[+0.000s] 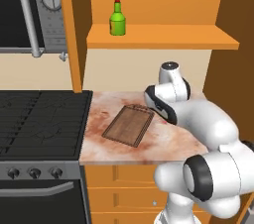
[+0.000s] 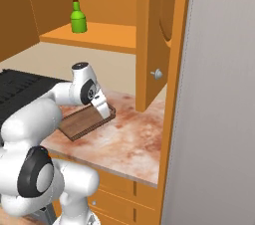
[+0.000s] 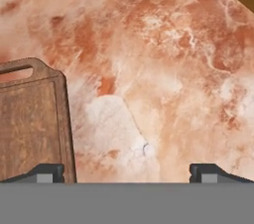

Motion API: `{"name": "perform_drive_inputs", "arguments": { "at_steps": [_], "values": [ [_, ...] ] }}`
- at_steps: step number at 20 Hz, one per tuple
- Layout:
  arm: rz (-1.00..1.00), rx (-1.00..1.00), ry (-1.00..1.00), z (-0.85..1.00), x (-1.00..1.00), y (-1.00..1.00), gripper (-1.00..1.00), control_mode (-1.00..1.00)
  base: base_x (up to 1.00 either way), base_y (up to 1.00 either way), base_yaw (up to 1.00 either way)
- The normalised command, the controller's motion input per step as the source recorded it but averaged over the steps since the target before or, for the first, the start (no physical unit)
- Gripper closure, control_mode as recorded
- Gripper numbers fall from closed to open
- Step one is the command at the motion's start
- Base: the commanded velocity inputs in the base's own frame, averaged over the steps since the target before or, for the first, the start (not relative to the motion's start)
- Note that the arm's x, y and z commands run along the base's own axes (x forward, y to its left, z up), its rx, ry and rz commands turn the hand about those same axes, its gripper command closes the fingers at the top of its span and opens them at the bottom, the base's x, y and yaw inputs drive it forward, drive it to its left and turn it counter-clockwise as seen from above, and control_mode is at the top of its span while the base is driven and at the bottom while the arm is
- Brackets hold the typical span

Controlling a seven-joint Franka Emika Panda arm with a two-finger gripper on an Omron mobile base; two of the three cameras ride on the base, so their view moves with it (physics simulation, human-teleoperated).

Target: Move the cutting board and knife to the sink. Then move spray from the cabinet to the counter.

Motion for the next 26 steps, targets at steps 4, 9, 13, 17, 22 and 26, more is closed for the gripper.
{"name": "perform_drive_inputs", "arguments": {
  "at_steps": [4,9,13,17,22,26],
  "values": [
    [0.05,0.02,0.00,-0.09,0.37,-0.03,-1.00,-1.00,0.00,0.00,0.00],
    [0.06,0.01,0.00,-0.28,0.51,0.00,-1.00,-1.00,0.00,0.00,0.00],
    [0.04,0.00,0.00,-0.25,0.51,0.00,-1.00,-1.00,0.00,0.00,0.00],
    [0.03,0.00,0.00,-0.24,0.56,0.00,-1.00,-1.00,0.00,0.00,0.00],
    [0.01,0.00,0.00,-0.28,0.45,-0.01,-1.00,-1.00,0.00,0.00,0.00],
    [0.00,0.03,0.00,-0.25,0.34,-0.10,-1.00,-1.00,0.00,0.00,0.00]
  ]
}}
